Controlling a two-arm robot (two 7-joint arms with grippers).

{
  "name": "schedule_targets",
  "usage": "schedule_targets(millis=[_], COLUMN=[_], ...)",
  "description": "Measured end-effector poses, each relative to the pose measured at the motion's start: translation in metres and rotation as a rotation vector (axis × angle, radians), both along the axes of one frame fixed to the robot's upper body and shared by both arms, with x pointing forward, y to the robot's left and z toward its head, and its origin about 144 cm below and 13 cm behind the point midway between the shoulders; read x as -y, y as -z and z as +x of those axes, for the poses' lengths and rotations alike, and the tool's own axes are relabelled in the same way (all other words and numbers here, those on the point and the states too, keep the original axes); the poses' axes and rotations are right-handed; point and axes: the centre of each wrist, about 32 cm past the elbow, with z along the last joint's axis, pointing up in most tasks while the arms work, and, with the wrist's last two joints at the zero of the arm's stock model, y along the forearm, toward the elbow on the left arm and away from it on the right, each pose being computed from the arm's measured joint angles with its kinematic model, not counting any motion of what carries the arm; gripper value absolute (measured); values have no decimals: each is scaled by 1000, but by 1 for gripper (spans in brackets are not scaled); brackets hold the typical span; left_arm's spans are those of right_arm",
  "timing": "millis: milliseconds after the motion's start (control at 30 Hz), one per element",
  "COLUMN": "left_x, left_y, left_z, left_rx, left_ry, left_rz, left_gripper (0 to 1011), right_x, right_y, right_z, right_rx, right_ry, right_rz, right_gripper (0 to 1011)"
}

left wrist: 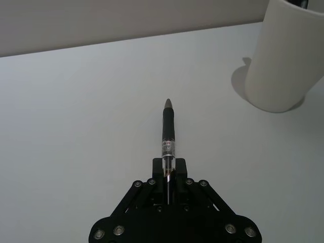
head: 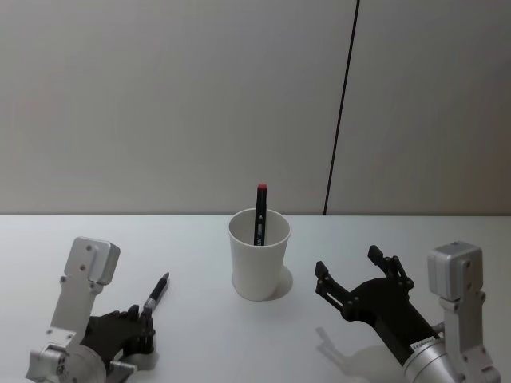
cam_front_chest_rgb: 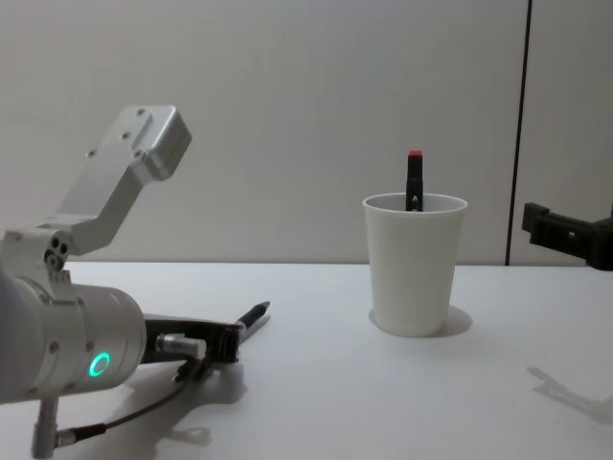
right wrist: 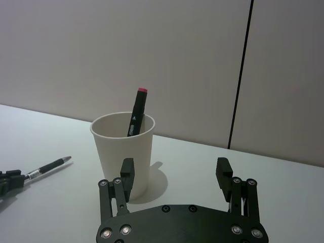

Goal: Place the pen into the pen holder.

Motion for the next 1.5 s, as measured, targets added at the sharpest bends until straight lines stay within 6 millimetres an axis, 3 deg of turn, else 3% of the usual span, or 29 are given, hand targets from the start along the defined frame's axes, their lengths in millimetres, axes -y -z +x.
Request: schedule_targets(millis=[900, 1500], left_x=[-9, -13], left_y=[13, 14], left_z=[-5, 8], left_rx=[319, 525], left_ry=[-32, 136], left_rz=[-199, -388], left_gripper=[146, 146], right_x=[0, 0], right_y=[0, 0], right_z=[0, 0], right_rx=[0, 0], right_ry=[0, 0], right_rz=[0, 0], right_gripper=[1001, 1001])
